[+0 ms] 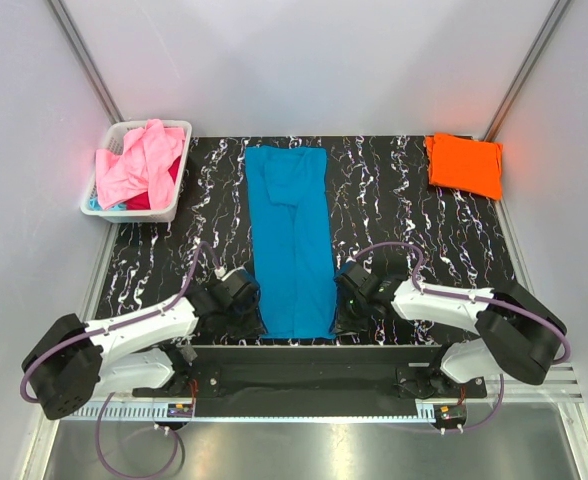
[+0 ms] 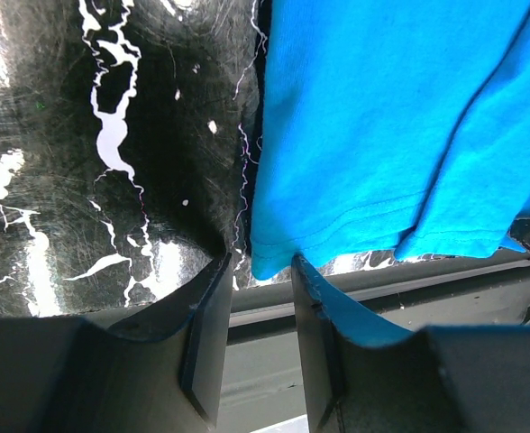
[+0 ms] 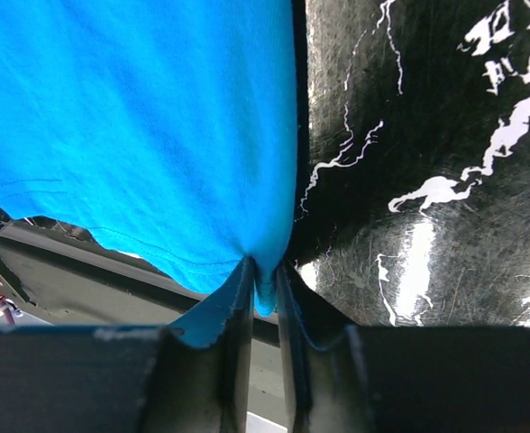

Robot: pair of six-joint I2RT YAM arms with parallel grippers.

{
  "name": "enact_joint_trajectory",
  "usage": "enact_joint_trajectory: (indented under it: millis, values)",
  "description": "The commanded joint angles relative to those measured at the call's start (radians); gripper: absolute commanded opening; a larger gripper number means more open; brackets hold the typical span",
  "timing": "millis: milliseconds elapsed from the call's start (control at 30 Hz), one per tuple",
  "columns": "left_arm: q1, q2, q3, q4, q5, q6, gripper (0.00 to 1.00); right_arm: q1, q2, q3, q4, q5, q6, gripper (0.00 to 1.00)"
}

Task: Fold and stack the t-shirts
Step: Fold the tshirt

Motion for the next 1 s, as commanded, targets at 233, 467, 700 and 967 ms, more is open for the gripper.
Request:
enact_joint_trajectory:
  millis: [233,467,700,967]
  values:
    - [-0.004,-0.069,-0.001,0.015,-0.023,-0.008,0.37,0.015,-0.066,0.005,-0.006,-0.005,0.011,0.41]
    - [-0.004,-0.031,-0.001,0.038,-0.027,-0.007,0.38,0.015,-0.060,0.005,-0.009,0.003,0.010,0.43]
    - [-0.004,0.015,-0.018,0.110,-0.026,-0.008,0.38,0.017,-0.052,-0.005,-0.009,0.006,0.008,0.43]
    - [-0.002,0.055,-0.033,0.154,-0.069,-0.007,0.53,0.015,-0.035,-0.005,-0.009,0.006,0.005,0.43]
